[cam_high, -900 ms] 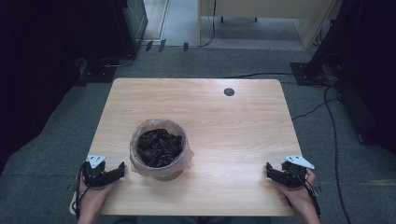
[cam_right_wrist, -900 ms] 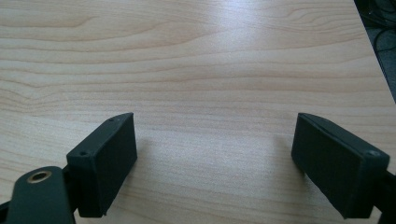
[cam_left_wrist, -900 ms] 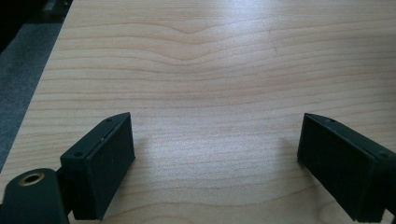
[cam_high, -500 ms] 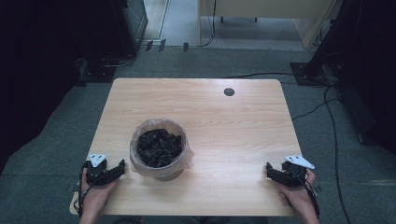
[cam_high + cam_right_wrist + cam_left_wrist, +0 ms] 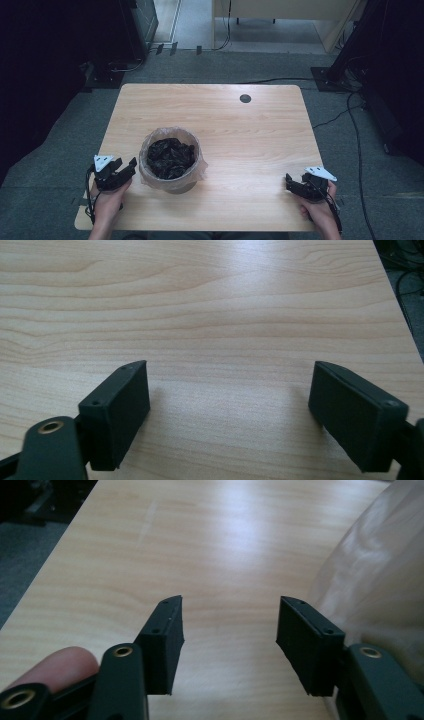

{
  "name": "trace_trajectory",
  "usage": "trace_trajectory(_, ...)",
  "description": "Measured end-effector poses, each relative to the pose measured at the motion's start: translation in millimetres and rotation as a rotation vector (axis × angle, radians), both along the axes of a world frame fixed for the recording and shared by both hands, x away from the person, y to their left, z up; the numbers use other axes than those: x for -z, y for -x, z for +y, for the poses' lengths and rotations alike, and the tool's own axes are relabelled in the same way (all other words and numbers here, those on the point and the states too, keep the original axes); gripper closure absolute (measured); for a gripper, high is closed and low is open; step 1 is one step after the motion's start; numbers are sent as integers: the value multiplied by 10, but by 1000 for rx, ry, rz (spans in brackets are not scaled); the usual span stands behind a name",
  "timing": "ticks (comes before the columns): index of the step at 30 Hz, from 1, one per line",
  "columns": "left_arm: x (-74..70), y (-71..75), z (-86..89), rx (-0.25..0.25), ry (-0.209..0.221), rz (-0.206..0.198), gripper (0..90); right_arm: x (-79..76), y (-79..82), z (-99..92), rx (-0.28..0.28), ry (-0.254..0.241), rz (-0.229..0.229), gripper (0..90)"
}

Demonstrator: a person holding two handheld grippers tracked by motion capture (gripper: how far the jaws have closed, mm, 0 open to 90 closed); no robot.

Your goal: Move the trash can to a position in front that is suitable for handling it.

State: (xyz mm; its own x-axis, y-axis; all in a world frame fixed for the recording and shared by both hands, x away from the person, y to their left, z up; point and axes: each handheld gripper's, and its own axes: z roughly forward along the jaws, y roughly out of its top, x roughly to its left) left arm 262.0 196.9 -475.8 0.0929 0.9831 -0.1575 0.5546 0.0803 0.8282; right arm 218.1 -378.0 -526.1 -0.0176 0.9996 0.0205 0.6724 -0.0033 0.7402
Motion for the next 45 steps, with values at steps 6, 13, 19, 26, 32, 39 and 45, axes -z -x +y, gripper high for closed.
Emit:
trace_trajectory(6, -55, -72, -190, 20, 13, -17, 591, -16, 22, -13, 6, -29, -27, 253)
trace_trajectory(13, -86, -80, -393, 83, 18, -27, 730, -62, 36, -40, 51, -71, -62, 269)
trace_trajectory(19, -98, -65, -479, 94, 23, -27, 739, -95, 46, -58, 84, -75, -86, 289)
trace_trajectory(26, -113, -43, -613, 130, 28, -32, 745, -213, 54, -21, 112, -54, -121, 335)
trace_trajectory(32, -116, -34, -742, 159, 27, -32, 739, -395, 53, 174, 64, -42, -148, 356)
trace_trajectory(39, -125, -35, -871, 182, 24, -36, 739, -588, -11, 500, -31, -41, -177, 381)
trace_trajectory(45, -150, -36, -981, 202, 11, -39, 743, -712, -128, 767, -82, -63, -204, 412)
